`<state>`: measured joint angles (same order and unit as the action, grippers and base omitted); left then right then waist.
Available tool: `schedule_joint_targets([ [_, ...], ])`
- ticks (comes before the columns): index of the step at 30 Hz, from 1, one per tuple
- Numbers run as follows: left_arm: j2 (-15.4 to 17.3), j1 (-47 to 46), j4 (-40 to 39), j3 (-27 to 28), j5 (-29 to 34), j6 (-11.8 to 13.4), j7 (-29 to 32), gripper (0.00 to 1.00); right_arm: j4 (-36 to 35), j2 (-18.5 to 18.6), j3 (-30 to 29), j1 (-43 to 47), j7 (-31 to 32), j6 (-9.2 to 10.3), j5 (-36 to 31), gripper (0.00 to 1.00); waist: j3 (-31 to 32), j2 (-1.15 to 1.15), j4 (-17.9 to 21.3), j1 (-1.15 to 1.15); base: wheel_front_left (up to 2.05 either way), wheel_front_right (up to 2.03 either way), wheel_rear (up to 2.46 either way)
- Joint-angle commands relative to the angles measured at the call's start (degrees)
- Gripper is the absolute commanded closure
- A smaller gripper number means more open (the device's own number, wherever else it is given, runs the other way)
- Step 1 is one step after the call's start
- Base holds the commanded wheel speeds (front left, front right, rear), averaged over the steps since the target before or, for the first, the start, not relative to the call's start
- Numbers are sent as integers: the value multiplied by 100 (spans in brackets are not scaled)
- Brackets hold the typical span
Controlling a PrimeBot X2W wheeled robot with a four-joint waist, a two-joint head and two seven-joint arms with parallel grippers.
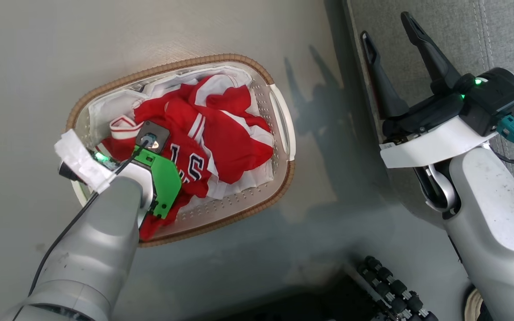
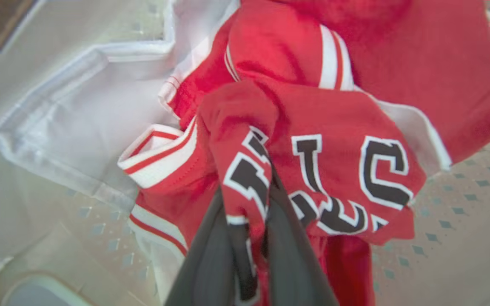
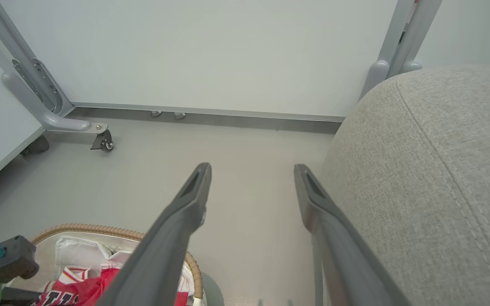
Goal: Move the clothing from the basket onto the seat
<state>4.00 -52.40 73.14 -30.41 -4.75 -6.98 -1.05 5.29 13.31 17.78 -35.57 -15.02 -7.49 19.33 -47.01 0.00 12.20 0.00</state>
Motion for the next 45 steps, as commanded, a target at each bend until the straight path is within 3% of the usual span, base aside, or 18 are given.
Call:
schedule_joint_targets([
  [1,-18,16,-52,62,-126,-2,-246,100,15,-37,-14,25,-24,0,47,0,106,0,-43,0,0,0,0],
  [6,-50,214,-224,198,-438,-31,-1110,100,112,-130,-23,168,-23,0,30,0,463,0,-130,0,0,0,0],
  [10,-47,404,-542,367,-683,-45,-1387,100,227,-182,-33,383,-24,0,28,0,913,0,-237,0,0,0,0],
  [19,13,1486,-2580,1000,-1025,105,-1410,100,453,-184,32,1040,-23,0,23,0,2085,0,-593,0,0,0,0],
  [33,-46,2532,-5215,1508,-816,57,-1412,100,712,-307,186,1785,-24,0,-9,0,3488,0,-924,0,0,0,0],
  [40,-64,2576,-5807,1524,-740,6,-1411,100,788,-380,473,2046,-23,0,21,0,3884,0,-992,0,0,0,0],
  [45,-76,2615,-5886,1434,-796,-9,-1413,100,631,-321,1003,1819,-23,0,83,0,3987,0,-1040,0,0,0,0],
])
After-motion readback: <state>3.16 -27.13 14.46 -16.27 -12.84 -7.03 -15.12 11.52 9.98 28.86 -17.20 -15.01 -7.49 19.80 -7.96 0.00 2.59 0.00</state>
